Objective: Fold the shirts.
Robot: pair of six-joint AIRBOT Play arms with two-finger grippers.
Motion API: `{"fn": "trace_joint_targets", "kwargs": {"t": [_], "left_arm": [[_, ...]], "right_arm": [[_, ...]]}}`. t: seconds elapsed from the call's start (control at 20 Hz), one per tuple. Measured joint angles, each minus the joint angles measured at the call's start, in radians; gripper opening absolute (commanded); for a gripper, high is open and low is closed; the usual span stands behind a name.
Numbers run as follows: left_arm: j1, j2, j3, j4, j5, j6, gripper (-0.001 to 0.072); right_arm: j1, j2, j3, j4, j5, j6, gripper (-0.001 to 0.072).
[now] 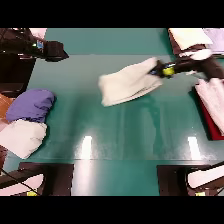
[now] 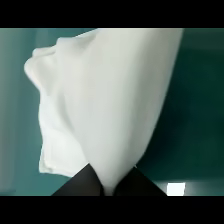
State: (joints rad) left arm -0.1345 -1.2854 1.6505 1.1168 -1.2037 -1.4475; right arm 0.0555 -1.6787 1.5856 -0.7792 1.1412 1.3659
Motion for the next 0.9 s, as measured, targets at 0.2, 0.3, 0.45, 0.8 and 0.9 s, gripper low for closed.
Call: {"fn": "trace_joint_targets", "kwargs": {"t": [0.2,0.3,0.45,0.8,0.9], "left_arm": [[-0.023,0.000,0.000,-0.007,0.037,0.004,0.0028],[-0.028,0.000,0.000,-0.010,0.058,0.004,0.0028],[-0.031,0.000,0.000,-0.015,0.085,-0.006,0.0027],[-0.032,0.000,0.000,-0.023,0.100,-0.018,0.0028],[-0.032,0.000,0.000,-0.024,0.096,-0.018,0.0028]], "right_arm": [[-0.293,0.128,-0.027,-0.037,-0.022,0.010,0.0014],[-0.413,0.164,-0.032,-0.045,-0.040,0.012,0.0014],[-0.531,0.184,-0.035,-0.050,-0.058,0.013,0.0014],[-0.614,0.189,0.047,-0.051,-0.095,0.016,0.0014],[-0.621,0.194,0.114,-0.051,-0.067,0.023,0.0013]]}}
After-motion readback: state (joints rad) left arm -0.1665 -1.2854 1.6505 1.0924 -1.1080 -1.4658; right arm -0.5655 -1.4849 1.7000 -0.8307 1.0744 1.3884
